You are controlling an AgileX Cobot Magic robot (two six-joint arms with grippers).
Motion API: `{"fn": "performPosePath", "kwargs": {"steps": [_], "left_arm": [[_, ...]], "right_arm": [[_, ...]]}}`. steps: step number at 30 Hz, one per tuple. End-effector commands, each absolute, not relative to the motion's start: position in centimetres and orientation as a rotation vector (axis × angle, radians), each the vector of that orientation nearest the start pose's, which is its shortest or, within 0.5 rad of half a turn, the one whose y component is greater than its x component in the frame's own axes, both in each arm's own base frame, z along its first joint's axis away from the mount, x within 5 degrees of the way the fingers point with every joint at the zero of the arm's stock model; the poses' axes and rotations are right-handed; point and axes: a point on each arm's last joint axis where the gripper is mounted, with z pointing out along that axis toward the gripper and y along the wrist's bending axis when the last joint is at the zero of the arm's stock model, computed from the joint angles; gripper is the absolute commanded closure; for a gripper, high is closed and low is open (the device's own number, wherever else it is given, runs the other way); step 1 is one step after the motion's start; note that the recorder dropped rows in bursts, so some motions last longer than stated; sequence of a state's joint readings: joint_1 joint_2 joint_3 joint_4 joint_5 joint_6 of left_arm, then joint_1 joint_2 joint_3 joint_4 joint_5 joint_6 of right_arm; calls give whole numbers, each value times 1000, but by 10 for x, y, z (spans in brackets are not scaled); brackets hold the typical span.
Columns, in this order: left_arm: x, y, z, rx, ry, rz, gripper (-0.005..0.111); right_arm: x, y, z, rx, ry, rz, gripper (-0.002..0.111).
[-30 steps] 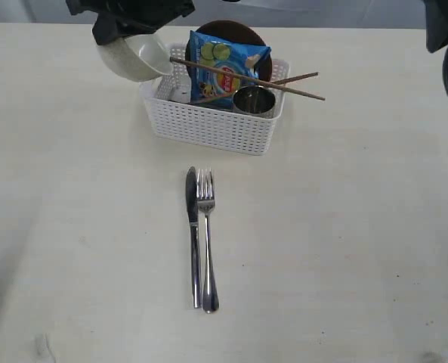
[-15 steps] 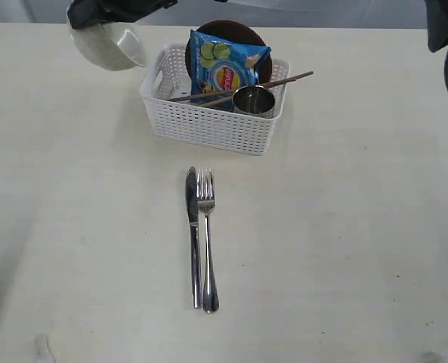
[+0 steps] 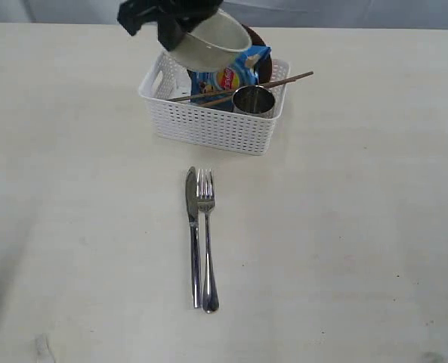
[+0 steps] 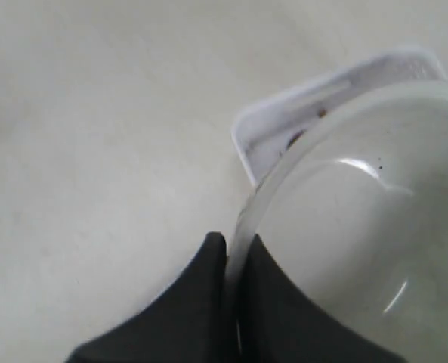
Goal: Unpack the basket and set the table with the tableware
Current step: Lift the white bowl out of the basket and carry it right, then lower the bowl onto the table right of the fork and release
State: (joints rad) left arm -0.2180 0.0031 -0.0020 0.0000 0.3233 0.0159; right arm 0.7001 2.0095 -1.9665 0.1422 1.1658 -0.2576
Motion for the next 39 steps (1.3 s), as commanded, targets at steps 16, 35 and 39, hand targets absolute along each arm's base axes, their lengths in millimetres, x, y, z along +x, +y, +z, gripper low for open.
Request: {"fn": "performPosePath", "kwargs": {"steps": [16,35,39], "left_arm": [[53,-12,184,206,1793,-144,107],[53,-12,184,206,1793,-144,107],[53,-12,184,206,1793,-144,107]], "right_arm": [[229,210,254,-1094,2660,146,109],[217,214,188,-1207,2709,87,109],[205,213,177,-1243,2705,40,109]]}}
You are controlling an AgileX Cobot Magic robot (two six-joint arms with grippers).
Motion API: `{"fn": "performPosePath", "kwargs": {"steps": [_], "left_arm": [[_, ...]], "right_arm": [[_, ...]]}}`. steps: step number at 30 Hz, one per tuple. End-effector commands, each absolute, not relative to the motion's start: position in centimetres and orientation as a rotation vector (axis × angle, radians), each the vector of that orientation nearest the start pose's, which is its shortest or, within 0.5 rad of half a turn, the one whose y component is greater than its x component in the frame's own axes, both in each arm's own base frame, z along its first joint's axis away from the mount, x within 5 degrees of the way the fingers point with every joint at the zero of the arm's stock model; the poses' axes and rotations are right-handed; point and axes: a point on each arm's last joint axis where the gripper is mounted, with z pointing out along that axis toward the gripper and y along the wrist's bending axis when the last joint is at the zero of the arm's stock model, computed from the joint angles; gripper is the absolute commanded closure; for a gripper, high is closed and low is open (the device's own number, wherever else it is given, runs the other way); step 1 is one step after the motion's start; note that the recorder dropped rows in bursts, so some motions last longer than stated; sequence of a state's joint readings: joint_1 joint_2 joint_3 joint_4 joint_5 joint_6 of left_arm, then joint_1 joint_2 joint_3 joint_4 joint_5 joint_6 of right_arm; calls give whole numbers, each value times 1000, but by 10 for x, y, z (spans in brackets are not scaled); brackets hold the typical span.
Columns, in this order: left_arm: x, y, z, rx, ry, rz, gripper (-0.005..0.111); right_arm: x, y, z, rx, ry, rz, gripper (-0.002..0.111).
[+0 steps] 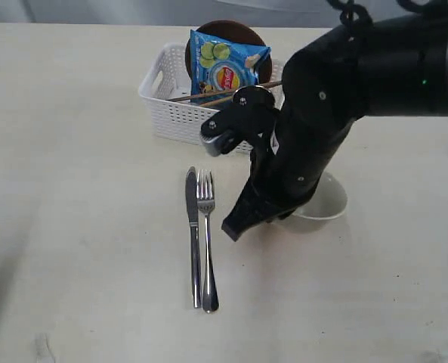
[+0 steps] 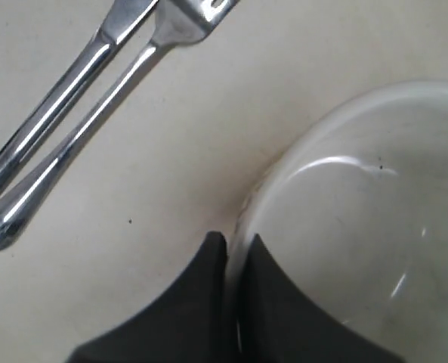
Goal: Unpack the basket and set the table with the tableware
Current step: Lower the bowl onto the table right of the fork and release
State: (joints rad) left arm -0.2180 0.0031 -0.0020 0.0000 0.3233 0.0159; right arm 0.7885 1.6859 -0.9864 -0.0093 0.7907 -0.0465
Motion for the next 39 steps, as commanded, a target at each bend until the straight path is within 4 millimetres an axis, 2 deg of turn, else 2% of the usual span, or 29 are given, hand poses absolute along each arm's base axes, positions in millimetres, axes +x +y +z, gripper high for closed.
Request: {"fn": "performPosePath", "kwargs": {"steps": [1,12,14,18,19,22,28,31,34,39], "left_arm": [[53,-12,184,206,1793,-144,107],[53,-12,184,206,1793,-144,107],[53,-12,184,206,1793,-144,107],[53,-12,184,206,1793,-144,107],[53,-12,184,206,1793,-144,107],[53,-12,184,206,1793,-144,107],[53,-12,184,206,1793,-144,107],[53,-12,184,206,1793,-144,107],[53,-12,184,206,1793,-144,107],[53,-12,184,206,1793,-144,107]], "right_arm": [[204,213,175,-1231,2705,45,109],[203,213,173,-1217,2697,67,107],[202,213,173,-1217,2710,65,96],[201,212,173,-1210,2723,72,65],[201,213,173,-1210,2724,71,60],[203,215,179,-1203,2723,80,59],[212,224,210,-1210,2759,61,59],[221,231,231,-1115,2755,70,59],[241,231,254,-945,2720,73,59],[299,199,293,-556,2649,191,59]]}}
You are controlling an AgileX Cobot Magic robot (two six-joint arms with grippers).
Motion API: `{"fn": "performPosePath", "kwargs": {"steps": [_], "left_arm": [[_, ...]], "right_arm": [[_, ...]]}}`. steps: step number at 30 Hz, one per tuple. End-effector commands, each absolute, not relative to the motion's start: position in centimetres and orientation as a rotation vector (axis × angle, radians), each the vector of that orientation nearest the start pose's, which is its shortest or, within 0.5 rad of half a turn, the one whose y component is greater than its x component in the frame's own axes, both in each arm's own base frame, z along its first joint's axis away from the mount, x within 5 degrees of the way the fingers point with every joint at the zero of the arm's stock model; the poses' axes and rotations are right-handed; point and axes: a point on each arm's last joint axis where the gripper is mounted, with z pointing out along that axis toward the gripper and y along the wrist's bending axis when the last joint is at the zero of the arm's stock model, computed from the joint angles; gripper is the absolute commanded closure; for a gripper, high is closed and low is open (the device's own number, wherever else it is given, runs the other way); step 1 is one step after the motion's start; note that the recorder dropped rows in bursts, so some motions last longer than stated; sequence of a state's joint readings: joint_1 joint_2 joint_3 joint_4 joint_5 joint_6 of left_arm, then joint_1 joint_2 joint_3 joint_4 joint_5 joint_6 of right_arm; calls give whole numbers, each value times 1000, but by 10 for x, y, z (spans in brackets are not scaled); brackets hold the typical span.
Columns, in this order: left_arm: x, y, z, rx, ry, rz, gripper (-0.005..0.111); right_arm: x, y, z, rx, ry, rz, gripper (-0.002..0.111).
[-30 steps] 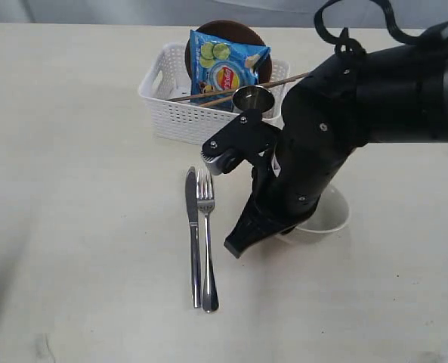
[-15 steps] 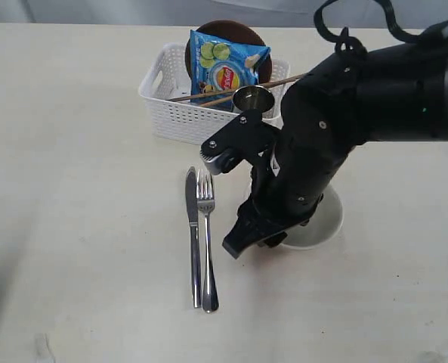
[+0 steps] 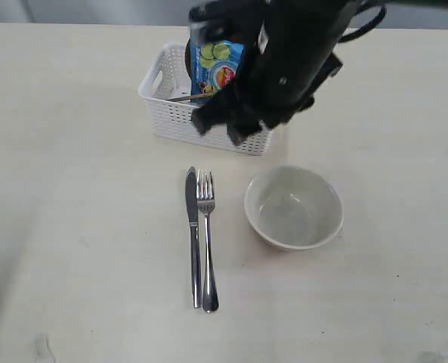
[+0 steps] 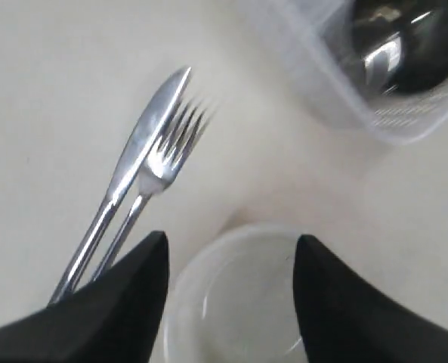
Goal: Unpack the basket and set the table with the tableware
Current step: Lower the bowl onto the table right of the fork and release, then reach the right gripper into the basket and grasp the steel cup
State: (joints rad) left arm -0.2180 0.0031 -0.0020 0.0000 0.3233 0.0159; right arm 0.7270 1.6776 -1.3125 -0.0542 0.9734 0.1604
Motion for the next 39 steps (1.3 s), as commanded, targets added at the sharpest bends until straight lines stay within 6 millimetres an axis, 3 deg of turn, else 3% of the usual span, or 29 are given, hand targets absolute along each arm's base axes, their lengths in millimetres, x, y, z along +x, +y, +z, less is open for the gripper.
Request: {"fn": "performPosePath", "kwargs": {"steps": [1,5,9,11,15,20,32,39], "left_arm": [[53,-12,184,206,1793,-144,107],[53,-12,184,206,1793,-144,107],[53,-12,184,206,1793,-144,107],[53,-12,184,208,1793,-143,107],[53,-12,184,208,1793,-143,107],[53,-12,184,208,1793,-143,107],[53,-12,184,208,1793,-143,107],[53,-12,184,208,1793,-143,107]], "right_arm": [[309,194,299,-497,2641,218,59],[351,170,309,-355,2668,232,59],[388,155,294,-264,2744,186,59],[413,148,274,-165,2831,219,62],[444,145,227,-111,2961,343,67],[451,159,197,-116,2988,384,67],[444,205,198,-209,2890,446,67],[442,219,201,-279,2830,620,67]]}}
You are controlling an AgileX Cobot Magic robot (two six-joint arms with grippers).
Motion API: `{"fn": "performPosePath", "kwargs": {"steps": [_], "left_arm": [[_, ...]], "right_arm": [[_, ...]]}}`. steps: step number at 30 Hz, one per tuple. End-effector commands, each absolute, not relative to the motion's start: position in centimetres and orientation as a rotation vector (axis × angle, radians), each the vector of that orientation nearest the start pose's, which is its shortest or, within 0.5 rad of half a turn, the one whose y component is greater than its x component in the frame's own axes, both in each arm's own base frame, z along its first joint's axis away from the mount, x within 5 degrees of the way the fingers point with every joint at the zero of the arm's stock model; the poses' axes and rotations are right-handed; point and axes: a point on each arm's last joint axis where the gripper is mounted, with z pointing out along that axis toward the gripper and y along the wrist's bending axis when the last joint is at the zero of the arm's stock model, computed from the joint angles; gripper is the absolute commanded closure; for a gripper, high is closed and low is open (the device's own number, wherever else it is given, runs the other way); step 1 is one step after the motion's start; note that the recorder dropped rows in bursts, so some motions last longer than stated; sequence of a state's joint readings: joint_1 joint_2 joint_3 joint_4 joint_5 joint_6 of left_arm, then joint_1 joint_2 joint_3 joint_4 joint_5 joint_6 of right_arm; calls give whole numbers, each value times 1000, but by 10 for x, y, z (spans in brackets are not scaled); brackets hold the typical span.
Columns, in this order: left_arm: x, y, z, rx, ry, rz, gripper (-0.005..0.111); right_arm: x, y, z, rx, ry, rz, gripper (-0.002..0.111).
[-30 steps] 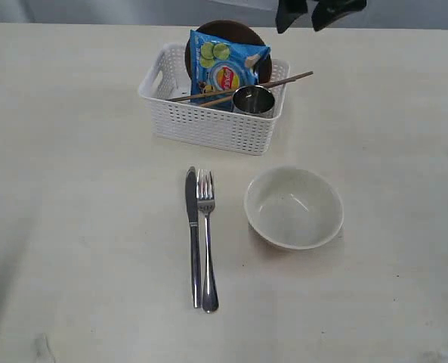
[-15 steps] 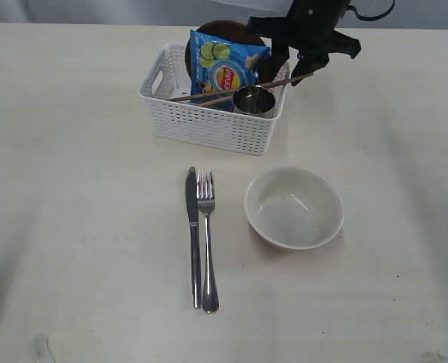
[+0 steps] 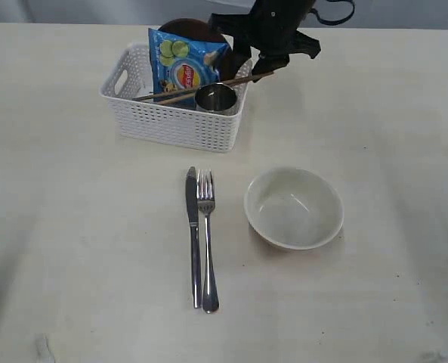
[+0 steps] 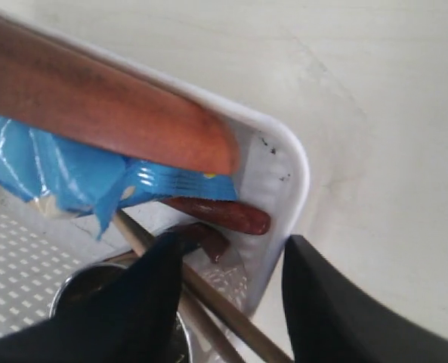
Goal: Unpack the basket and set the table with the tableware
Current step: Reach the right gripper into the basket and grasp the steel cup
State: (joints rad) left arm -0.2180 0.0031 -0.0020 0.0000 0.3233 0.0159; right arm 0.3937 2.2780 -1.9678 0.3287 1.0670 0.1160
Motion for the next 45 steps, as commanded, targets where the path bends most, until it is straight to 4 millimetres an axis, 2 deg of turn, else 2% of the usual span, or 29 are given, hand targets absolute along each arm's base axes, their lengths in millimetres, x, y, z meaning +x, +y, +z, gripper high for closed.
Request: {"fn": "performPosePath", "kwargs": {"steps": [1,5,8,11,14,16,18,22,27,30,40,45], "left_arm": [[53,-12,184,208,1793,-143,107],[53,-12,184,208,1793,-143,107],[53,-12,184,208,1793,-143,107],[53,-12,184,208,1793,-143,107],[53,-12,184,208,1793,-143,107],[53,-12,184,208,1793,-143,107],[53,-12,184,208,1793,-143,107],[53,-12,184,208,1793,-143,107],[53,-12,184,208,1793,-143,107],[53,-12,184,208,1793,-143,107],[53,-12,184,208,1793,-143,107],[53,-12,184,208,1793,-143,107]], "right_arm": [[442,220,201,-281,2827,622,67],[443,218,207,-317,2803,610,67],[444,208,217,-353,2775,514,67],[443,202,236,-387,2729,426,67],[438,201,260,-400,2698,455,67],[428,211,269,-542,2700,500,67],[415,222,270,-724,2720,515,67],[405,243,258,-919,2699,387,67],[402,260,231,-1005,2731,311,67],[403,263,218,-956,2783,300,67],[411,261,211,-925,2758,221,67],[411,266,195,-926,2794,254,67]]}}
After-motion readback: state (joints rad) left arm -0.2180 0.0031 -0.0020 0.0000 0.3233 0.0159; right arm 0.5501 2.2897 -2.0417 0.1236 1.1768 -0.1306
